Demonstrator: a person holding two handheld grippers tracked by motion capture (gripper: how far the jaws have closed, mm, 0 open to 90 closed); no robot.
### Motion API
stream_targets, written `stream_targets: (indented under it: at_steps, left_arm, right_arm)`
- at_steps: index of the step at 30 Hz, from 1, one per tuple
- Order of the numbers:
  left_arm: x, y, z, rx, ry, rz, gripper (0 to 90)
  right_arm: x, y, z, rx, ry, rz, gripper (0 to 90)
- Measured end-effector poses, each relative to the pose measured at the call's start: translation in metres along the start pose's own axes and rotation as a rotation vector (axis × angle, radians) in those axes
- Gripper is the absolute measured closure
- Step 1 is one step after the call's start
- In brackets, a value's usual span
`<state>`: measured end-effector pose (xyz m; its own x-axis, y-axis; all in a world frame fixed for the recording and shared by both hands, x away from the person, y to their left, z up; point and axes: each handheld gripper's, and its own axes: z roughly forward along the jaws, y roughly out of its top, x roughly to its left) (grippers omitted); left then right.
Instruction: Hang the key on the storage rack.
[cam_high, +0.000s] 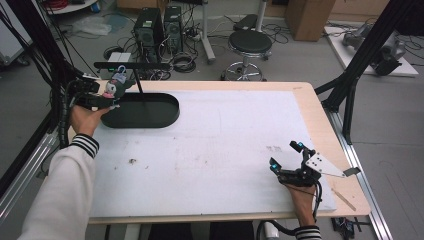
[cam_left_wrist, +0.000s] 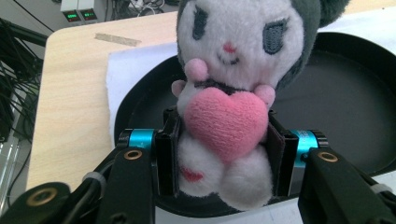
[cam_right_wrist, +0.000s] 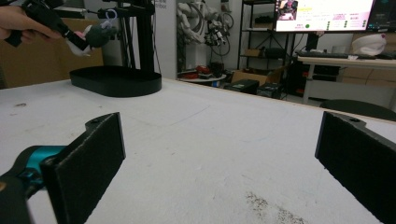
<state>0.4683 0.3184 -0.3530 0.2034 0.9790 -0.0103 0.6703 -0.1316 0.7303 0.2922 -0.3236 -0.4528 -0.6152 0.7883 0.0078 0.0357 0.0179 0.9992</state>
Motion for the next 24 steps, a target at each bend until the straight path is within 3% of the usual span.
stream_targets:
  at_steps: [9,11,13,14,15,18,19,20,21,24]
  left_arm:
    - [-0.003,-0.001,0.004,-0.002,-0.022,0.013,54.8]
    - [-0.003,-0.002,0.005,-0.009,-0.044,0.041,52.6]
    - [-0.006,-0.004,0.003,-0.045,-0.083,0.121,48.3]
    - [-0.007,-0.005,0.001,-0.065,-0.097,0.137,41.9]
    - [-0.007,-0.006,-0.001,-0.098,-0.119,0.148,41.9]
    - [-0.005,-0.011,-0.005,-0.175,-0.172,0.190,30.6]
    - [-0.004,-0.012,-0.006,-0.190,-0.189,0.192,15.8]
    - [-0.003,-0.013,-0.007,-0.197,-0.215,0.189,15.8]
    - [-0.003,-0.015,-0.009,-0.205,-0.240,0.185,9.2]
    - [-0.006,-0.022,-0.017,-0.261,-0.280,0.182,2.5]
  right_arm:
    - [0.000,0.000,0.000,-0.001,-0.001,0.002,0.5]
    - [0.000,0.000,0.000,0.001,-0.001,0.004,0.6]
    - [0.000,0.000,0.000,0.000,0.000,0.002,0.6]
    - [0.000,0.000,0.000,0.000,-0.001,0.000,0.6]
    - [0.000,0.000,0.000,0.000,-0.001,0.000,0.6]
    - [0.000,0.000,0.000,0.000,-0.001,0.003,0.6]
    - [0.000,0.000,0.000,0.000,-0.002,0.003,0.6]
    - [0.000,0.000,0.000,0.000,-0.002,0.003,0.6]
    - [0.000,0.000,0.000,-0.001,-0.002,0.002,0.6]
    - [0.000,0.000,0.000,0.000,-0.002,0.004,0.6]
